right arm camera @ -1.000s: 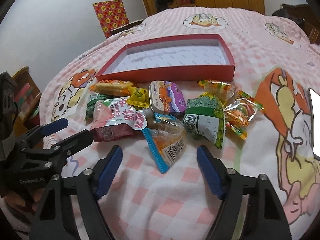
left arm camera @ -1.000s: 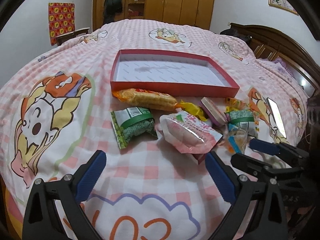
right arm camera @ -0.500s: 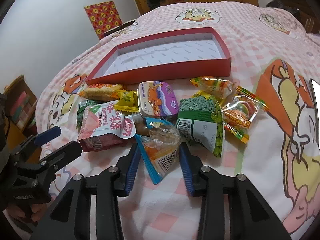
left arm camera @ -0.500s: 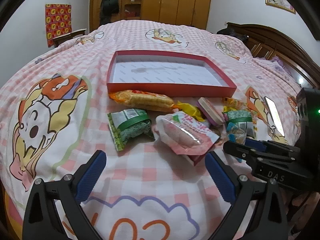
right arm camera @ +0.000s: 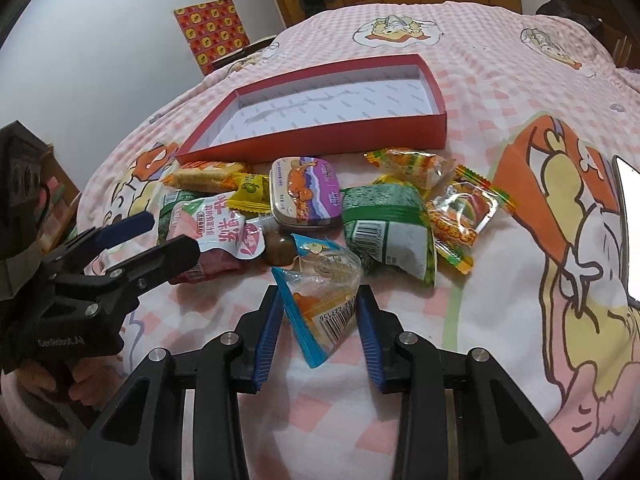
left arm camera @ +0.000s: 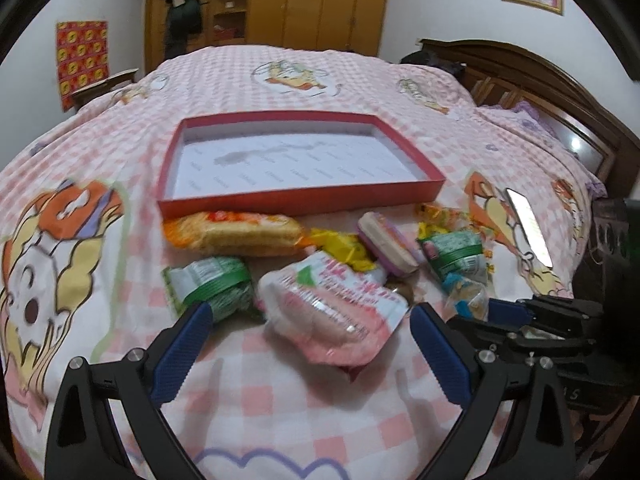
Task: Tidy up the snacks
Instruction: 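Close the left gripper on the pink juice pouch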
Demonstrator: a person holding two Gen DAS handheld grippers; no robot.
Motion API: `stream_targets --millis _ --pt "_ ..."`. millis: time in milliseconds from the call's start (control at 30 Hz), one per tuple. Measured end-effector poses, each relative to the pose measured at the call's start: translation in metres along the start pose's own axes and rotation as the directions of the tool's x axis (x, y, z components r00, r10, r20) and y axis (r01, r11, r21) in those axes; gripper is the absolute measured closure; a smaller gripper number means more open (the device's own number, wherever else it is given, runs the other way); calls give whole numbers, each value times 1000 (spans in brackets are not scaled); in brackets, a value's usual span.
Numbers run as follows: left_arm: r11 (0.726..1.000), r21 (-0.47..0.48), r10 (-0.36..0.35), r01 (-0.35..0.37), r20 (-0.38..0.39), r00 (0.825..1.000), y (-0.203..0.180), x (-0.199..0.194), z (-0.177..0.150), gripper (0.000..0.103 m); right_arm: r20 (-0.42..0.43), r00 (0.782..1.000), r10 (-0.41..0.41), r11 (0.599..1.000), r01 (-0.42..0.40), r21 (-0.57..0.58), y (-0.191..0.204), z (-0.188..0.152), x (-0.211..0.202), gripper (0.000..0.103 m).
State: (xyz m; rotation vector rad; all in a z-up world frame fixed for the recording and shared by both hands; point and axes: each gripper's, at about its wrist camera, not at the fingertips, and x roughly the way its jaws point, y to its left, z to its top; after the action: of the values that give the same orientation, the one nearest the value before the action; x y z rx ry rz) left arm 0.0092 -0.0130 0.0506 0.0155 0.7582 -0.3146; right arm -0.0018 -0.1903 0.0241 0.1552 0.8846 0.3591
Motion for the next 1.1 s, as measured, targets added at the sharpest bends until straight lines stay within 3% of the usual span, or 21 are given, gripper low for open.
stream_targets --millis 167,300,400,633,867,933,1100 --pt "998 46 -36 35 29 999 -9 5 6 2 3 1000 -5 1000 5 -7 0 -3 -1 65" --pt "996 61 -67 68 -25 997 -14 14 5 7 2 1000 0 1000 0 -7 -1 -3 -2 65" --pt "997 66 -46 49 -37 998 -18 13 1 15 3 1000 9 1000 -9 1 -4 -3 -3 65" --pt "988 99 -114 121 -75 991 -30 7 -7 16 3 1000 18 1000 -18 6 -6 -4 -3 65" --pt "992 97 -70 76 -66 995 -30 24 -2 16 3 1000 28 999 -28 31 -11 -4 -3 65" --pt "994 81 -70 76 -77 995 -27 29 -2 24 5 1000 20 1000 -20 20 -9 -5 -3 65" --pt "995 76 -50 57 -93 994 -25 29 -8 27 9 999 32 999 -32 35 -10 -6 -4 65"
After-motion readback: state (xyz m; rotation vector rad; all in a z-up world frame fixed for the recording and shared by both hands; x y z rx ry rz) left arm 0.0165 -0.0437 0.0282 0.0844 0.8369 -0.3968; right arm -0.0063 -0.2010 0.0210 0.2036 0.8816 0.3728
